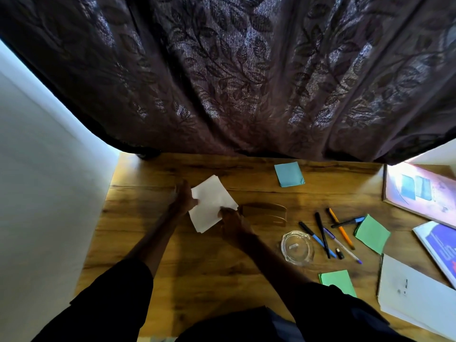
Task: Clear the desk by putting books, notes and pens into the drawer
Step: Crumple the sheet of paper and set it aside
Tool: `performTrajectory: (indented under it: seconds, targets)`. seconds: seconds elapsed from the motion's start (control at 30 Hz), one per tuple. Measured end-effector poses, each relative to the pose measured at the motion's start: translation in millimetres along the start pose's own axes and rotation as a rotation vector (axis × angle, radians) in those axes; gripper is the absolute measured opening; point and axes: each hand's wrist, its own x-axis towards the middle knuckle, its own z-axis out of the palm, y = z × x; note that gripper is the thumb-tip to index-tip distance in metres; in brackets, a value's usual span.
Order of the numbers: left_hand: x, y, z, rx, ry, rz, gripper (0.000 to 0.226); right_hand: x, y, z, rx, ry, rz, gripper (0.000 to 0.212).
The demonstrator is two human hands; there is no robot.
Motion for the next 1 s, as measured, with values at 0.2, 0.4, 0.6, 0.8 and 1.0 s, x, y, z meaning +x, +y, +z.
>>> performTrajectory:
  seconds: [0.2, 0.4, 0.6, 0.8, 1.0]
  targets:
    - [0.3, -4.5, -4.0, -0.066, 0.010, -0.008, 0.074, 3.1, -0.2, -10.5, 0.026, -0.056, 0.001, 0.036]
    - [-10.1, -20.8, -18.5, -0.157, 0.062, 0.214, 0.076, 11.4, -6.7, -56.1, 0.178, 0.232, 0.145, 0.071]
    - [-45.0, 2.7, -53.8, -0.305, 0.107, 0.381, 0.033, 21.8, 2.2, -83.7, 0.335, 0.179, 0.235, 0.078]
    - [-47.0, -1.0, -46.6, -0.756, 0.064, 0.275, 0.043, 20.7, 6.5, -78.3, 0.514, 0.310, 0.189, 0.033]
    - [-56.9, -16.3, -21.5, -0.821, 0.033, 0.265, 0.031, 20.6, 7.1, -73.1, 0.504, 0.361, 0.049, 0.017]
